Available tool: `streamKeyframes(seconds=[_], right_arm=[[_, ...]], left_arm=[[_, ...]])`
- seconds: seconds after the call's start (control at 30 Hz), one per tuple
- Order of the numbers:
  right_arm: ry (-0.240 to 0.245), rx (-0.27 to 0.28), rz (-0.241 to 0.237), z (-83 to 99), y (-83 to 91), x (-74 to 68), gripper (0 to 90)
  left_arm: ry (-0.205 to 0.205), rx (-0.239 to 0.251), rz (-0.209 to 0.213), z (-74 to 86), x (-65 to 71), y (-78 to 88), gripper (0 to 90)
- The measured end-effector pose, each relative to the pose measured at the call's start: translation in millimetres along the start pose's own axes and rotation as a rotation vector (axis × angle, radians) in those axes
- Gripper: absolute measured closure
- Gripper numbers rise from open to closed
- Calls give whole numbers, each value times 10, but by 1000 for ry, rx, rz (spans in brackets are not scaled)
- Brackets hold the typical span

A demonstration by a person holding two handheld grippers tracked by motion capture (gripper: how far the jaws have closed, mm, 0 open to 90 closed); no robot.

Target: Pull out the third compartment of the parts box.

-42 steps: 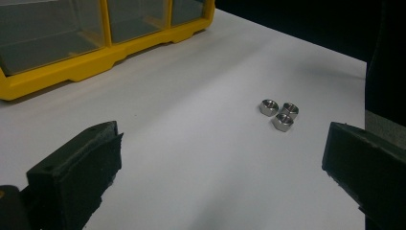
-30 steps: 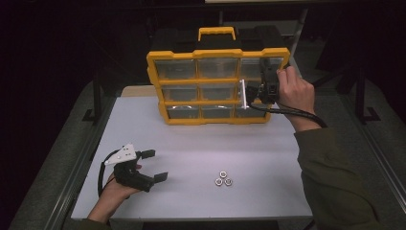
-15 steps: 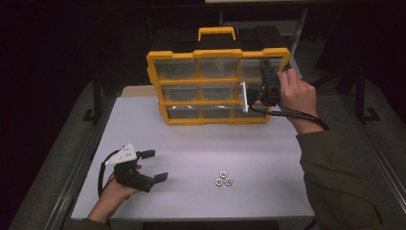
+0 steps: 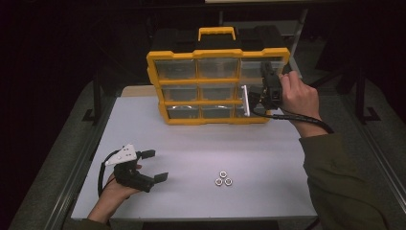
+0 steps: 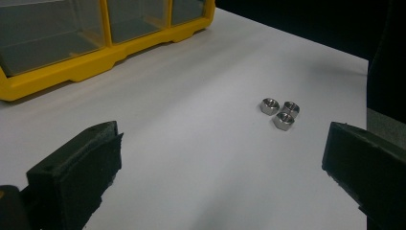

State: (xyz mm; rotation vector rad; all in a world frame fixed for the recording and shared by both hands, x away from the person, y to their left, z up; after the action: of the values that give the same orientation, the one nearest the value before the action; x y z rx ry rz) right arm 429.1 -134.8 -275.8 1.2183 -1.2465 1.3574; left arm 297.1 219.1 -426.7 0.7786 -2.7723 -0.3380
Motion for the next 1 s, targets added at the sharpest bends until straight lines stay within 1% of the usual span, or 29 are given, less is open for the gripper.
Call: streamKeyframes(seconds=[0.07,0.1,0.2,0.23,0.27,0.33,0.37,0.4,0.43,0.47,0.5,0.57,0.6,0.63,0.73,0.8,0.83,0.93,0.97,1.0], right_arm=[[3,3,-1,0,7,3,794],[9,7,-12,-1,10,4,794],[4,5,0,-1,32,7,794],[4,4,-11,-2,42,6,794],[9,7,-5,-6,49,7,794],[11,9,-8,-11,71,12,794],[13,14,-12,-14,78,16,794],[4,10,-1,-11,93,13,794],[9,14,-8,-11,98,15,794],[3,11,-12,-9,108,12,794],[12,13,-5,-11,115,19,794],[12,16,-17,-15,130,19,794],[14,14,-7,-16,141,23,794],[8,15,-12,-15,150,21,794],[7,16,-5,-17,186,23,794],[9,18,-10,-18,211,27,794],[5,21,-8,-20,224,27,794],[7,22,1,-22,264,27,794],[7,25,-3,-22,271,27,794],[7,26,0,-23,280,26,794]], left_arm=[[-4,-1,0,0,-4,-1,0],[-1,-1,-1,1,-2,-2,0],[-2,-4,-1,1,-1,-1,0],[0,-1,-1,1,2,-2,0],[-5,-2,1,3,-1,-2,0],[-10,-5,1,6,-4,1,0],[-8,-4,0,5,-4,1,0],[-1,-1,-1,4,-1,1,0],[2,0,-2,3,1,2,0],[2,0,-2,2,1,3,0],[1,1,-1,2,-1,1,0],[6,4,-3,2,3,-6,0],[2,0,-3,3,1,-5,0],[-13,-11,-1,5,-7,3,0],[-14,-8,2,6,-4,1,0],[-15,-9,1,9,-7,2,0],[-7,-7,-1,8,-2,3,0],[-9,-6,1,6,-3,3,0],[-7,-6,1,6,-1,1,0],[-14,-8,2,5,-6,0,0]])
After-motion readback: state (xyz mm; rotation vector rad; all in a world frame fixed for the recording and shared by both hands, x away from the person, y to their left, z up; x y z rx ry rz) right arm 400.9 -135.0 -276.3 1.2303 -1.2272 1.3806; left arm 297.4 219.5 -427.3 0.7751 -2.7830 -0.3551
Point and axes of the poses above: each handheld gripper's, and its own axes: y roughly backward along the jaws, z roughly out of its underside, x roughly to its right, the point moved 5 cm from there along -y, roughly forward along the jaws, and after that the axes turned 7 degrees about x, right-handed, at the moved point
